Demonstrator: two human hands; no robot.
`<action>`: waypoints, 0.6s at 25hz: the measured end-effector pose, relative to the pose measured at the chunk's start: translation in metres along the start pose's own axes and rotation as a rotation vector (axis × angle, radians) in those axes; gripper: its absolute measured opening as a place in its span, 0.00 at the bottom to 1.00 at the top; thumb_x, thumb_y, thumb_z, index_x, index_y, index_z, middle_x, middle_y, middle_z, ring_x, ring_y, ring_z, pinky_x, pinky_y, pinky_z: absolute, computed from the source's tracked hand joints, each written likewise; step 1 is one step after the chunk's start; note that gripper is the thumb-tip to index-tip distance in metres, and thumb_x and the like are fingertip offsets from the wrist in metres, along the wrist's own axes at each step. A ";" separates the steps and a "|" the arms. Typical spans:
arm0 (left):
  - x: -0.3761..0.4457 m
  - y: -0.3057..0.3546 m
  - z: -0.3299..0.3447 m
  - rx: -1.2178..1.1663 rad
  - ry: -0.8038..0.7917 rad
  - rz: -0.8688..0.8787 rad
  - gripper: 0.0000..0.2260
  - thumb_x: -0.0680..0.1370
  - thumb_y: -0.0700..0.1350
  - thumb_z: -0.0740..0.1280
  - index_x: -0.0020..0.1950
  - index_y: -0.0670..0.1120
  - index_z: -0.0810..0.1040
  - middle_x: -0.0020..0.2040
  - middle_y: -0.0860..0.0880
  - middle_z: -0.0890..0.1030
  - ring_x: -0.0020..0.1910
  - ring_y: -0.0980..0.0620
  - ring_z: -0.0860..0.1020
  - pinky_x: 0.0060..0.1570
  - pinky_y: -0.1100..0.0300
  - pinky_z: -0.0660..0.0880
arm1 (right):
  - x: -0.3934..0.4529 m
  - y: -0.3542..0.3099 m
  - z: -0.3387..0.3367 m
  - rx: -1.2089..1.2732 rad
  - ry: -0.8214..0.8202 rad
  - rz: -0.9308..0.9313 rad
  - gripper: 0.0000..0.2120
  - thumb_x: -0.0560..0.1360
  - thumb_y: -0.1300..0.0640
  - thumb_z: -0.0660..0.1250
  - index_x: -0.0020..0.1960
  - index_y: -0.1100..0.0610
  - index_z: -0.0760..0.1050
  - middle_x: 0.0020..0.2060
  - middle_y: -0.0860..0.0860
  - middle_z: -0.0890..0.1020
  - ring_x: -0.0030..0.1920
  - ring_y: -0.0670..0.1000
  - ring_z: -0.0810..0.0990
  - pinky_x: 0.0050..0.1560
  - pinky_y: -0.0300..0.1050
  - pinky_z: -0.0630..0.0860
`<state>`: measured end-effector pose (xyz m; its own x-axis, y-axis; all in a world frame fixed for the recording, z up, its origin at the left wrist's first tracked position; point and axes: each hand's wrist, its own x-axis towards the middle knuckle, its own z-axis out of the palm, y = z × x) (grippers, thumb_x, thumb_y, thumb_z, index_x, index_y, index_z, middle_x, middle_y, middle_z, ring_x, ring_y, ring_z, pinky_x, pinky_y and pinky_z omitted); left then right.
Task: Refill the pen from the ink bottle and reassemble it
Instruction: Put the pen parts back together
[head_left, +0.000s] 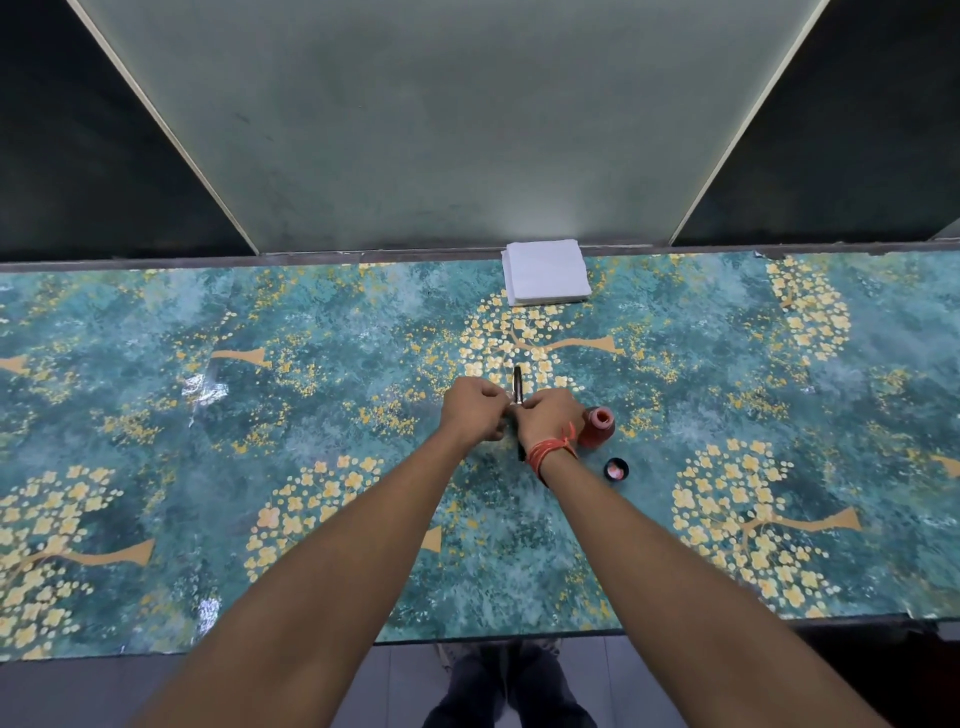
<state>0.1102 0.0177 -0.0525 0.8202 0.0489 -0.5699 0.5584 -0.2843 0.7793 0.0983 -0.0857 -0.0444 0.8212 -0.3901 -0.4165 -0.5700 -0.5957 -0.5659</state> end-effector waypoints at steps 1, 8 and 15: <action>-0.001 0.000 0.000 0.022 -0.011 0.004 0.09 0.76 0.36 0.67 0.38 0.35 0.82 0.32 0.38 0.80 0.26 0.44 0.76 0.29 0.59 0.75 | -0.001 0.000 0.000 0.003 0.008 -0.001 0.07 0.70 0.57 0.73 0.38 0.61 0.85 0.37 0.59 0.86 0.40 0.60 0.84 0.40 0.46 0.79; -0.014 -0.001 -0.002 0.119 0.036 0.061 0.09 0.76 0.38 0.67 0.40 0.34 0.82 0.38 0.33 0.82 0.32 0.40 0.81 0.32 0.53 0.81 | -0.011 0.006 -0.008 -0.063 0.000 -0.096 0.17 0.71 0.53 0.73 0.28 0.57 0.71 0.24 0.54 0.74 0.29 0.55 0.72 0.31 0.43 0.68; -0.046 -0.004 0.030 0.215 0.103 0.291 0.14 0.72 0.42 0.73 0.57 0.44 0.81 0.45 0.50 0.82 0.45 0.52 0.80 0.48 0.61 0.77 | -0.057 0.099 -0.046 -0.035 0.199 -0.384 0.07 0.70 0.54 0.73 0.43 0.58 0.78 0.39 0.53 0.80 0.40 0.52 0.77 0.43 0.49 0.76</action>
<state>0.0670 -0.0123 -0.0371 0.9550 0.0291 -0.2950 0.2703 -0.4945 0.8261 -0.0031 -0.1544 -0.0441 0.9648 -0.2608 -0.0331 -0.2232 -0.7460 -0.6274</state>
